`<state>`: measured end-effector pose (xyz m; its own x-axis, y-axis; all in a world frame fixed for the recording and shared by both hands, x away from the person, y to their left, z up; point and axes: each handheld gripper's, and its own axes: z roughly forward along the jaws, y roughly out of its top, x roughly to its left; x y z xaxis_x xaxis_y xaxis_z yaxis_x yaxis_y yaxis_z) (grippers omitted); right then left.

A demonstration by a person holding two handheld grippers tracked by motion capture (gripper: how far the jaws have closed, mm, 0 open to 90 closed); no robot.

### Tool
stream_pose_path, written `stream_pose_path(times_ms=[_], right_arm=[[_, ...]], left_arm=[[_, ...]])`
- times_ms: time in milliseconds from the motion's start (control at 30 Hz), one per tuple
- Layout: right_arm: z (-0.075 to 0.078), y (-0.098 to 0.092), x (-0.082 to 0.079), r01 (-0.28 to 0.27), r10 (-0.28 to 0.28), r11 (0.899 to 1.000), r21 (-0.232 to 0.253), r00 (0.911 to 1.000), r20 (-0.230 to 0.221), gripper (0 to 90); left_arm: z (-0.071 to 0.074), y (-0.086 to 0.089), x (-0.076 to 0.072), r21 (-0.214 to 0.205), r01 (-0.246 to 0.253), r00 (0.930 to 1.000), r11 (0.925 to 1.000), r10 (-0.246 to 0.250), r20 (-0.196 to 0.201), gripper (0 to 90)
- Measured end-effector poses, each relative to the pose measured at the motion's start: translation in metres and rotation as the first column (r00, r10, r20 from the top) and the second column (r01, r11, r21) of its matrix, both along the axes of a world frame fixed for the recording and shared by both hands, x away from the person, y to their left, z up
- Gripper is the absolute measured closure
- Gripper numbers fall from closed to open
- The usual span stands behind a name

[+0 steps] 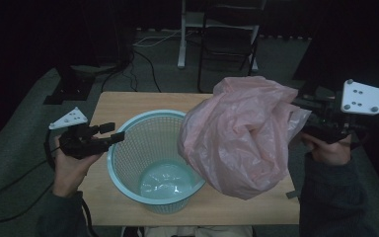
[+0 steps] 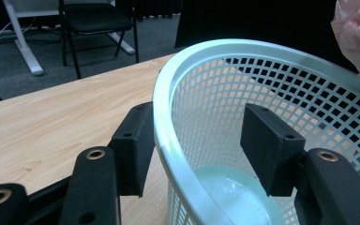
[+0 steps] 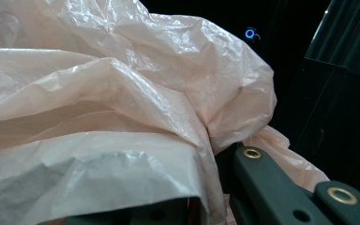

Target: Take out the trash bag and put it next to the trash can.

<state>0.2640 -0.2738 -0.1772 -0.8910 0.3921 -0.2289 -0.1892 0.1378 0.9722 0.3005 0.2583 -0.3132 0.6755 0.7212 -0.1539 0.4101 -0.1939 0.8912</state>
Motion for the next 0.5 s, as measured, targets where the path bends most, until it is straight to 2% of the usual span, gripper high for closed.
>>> stream_pose_path(times_ms=[300, 500], right_arm=[[0.003, -0.021, -0.007, 0.039, -0.039, 0.999, -0.005, 0.9991, 0.015, 87.2], [0.0, -0.04, -0.012, 0.059, -0.059, 0.998, 0.007, 0.9982, 0.004, 87.1]], left_arm=[[0.0, 0.001, 0.0, -0.007, 0.003, 1.0, 1.0, -0.003, 0.0, 45.1], [0.0, 0.0, 0.0, -0.007, 0.004, 1.0, 1.0, -0.004, -0.002, 45.1]])
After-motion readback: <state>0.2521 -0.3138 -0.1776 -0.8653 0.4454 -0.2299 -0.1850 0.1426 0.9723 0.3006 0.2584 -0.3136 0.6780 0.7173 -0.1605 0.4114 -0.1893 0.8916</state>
